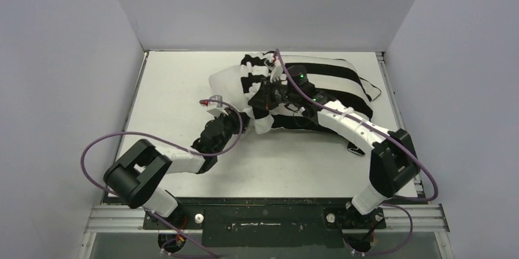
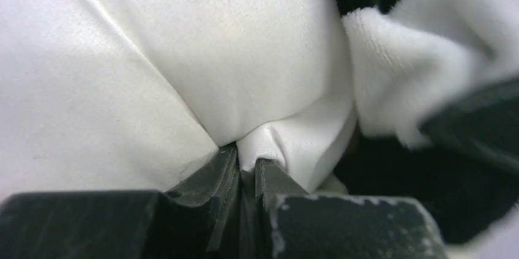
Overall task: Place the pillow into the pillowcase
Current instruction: Stuff the pillow into the pillowcase.
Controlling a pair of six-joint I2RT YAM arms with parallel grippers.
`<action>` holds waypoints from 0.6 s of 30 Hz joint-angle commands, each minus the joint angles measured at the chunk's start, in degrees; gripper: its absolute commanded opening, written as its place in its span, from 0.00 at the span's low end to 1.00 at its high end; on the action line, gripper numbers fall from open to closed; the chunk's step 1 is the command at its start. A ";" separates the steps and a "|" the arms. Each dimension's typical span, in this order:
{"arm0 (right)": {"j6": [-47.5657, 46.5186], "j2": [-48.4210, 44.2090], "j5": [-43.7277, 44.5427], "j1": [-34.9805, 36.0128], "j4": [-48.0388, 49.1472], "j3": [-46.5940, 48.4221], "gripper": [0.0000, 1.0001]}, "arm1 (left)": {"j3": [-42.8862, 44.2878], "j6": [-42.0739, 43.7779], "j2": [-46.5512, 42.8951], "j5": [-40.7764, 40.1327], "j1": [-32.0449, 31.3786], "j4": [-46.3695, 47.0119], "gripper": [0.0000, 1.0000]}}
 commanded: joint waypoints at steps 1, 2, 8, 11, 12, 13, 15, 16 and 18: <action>-3.98 -9.28 -1.46 -3.92 3.81 -3.76 0.04 | -2.31 -3.05 -10.74 -1.37 -4.28 -8.45 0.00; -4.56 -9.94 -1.11 -5.18 2.99 -4.16 0.04 | -3.31 -3.09 -11.80 -1.49 -4.61 -7.94 0.00; -7.29 -10.09 -10.96 -6.96 -0.82 -0.03 0.00 | -4.25 -1.97 -8.93 2.69 -4.50 1.98 0.00; -12.40 -11.99 -8.97 -7.46 -6.33 1.30 0.01 | -3.85 -2.27 -7.32 7.44 -4.45 7.02 0.00; -14.18 -12.33 -9.40 -8.12 -8.18 2.25 0.02 | -2.92 -3.01 -7.29 9.12 -4.49 6.05 0.01; -16.17 -12.36 -10.21 -8.81 -10.50 3.65 0.02 | -2.01 -3.69 -7.56 10.84 -4.49 4.67 0.08; -20.90 -12.00 -10.43 -9.84 -18.12 7.38 0.03 | -0.11 -3.12 -9.70 14.49 -4.41 0.17 0.25; -22.87 -12.16 -10.21 -10.15 -20.41 8.40 0.03 | 1.20 -1.28 -11.58 16.64 -4.41 -3.76 0.32; -25.77 -12.49 -12.23 -11.06 -23.39 9.14 0.02 | 5.58 6.13 -16.96 17.75 -4.53 -16.84 0.41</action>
